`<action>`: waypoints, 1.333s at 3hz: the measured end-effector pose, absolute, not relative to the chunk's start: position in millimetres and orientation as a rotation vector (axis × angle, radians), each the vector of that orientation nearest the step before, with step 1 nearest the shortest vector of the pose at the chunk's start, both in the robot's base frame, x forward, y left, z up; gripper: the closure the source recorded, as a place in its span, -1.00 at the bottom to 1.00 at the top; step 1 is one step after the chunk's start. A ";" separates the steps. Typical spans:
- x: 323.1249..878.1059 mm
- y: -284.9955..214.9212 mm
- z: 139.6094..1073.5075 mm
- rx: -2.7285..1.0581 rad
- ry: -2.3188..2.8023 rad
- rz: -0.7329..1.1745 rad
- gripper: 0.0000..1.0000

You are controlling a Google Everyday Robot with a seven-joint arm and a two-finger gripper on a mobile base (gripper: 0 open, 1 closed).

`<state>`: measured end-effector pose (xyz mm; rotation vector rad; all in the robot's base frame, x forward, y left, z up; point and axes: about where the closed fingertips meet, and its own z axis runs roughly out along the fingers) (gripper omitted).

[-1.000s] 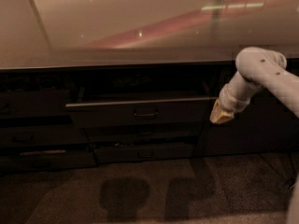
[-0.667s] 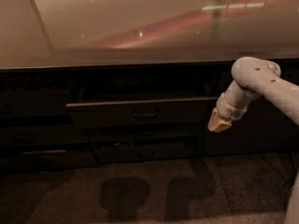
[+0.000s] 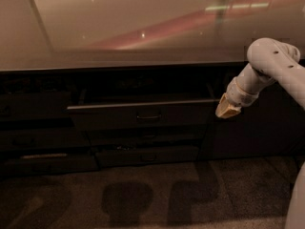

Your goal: Open top drawer

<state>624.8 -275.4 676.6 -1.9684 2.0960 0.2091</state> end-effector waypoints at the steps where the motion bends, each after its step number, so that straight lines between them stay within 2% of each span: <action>1: 624.8 -275.3 676.3 -1.969 2.096 0.210 1.00; 2: 637.1 -276.3 681.4 -1.956 2.115 0.183 1.00; 4: 711.5 -273.1 708.5 -1.913 2.234 0.091 1.00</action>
Offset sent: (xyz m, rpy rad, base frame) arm 0.0353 -0.0061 0.0213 -0.0462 -0.0303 -0.0535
